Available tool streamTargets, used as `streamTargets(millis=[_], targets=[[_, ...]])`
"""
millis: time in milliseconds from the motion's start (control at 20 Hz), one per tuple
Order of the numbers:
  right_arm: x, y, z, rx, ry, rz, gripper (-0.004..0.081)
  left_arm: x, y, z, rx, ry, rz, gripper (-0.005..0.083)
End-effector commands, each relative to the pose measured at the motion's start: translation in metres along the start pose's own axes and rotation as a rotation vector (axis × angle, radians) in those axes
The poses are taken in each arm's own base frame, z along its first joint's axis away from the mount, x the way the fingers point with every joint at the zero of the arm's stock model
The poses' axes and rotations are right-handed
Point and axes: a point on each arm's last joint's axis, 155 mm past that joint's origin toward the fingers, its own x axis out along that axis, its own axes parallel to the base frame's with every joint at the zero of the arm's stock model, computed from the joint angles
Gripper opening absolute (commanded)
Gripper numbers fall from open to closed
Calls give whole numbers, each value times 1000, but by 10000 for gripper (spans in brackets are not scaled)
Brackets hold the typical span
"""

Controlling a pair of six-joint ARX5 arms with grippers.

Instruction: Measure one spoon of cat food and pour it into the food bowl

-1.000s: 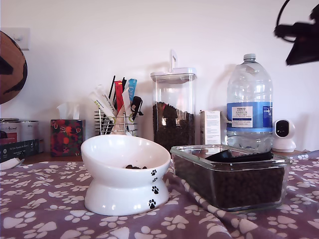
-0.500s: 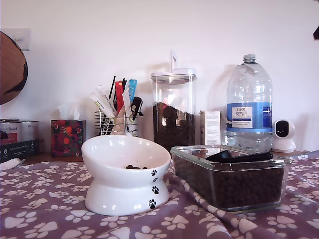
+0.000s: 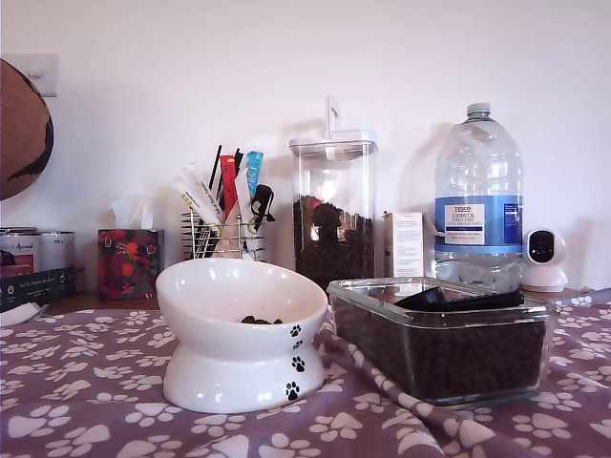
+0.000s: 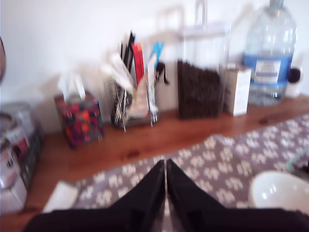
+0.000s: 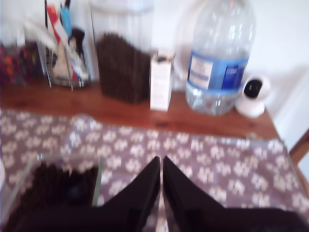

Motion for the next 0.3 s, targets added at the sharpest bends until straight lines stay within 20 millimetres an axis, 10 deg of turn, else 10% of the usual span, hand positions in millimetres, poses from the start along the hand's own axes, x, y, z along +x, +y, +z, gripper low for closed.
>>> streamTargets(millis=[0,250], targets=[[2,3,-16,0,59,12,-10,1,0,-13,-13,53,-1,-19],[-4,7,-58,-2,226,29,-10,-5,-2,-56,-63,221,-2,-19]])
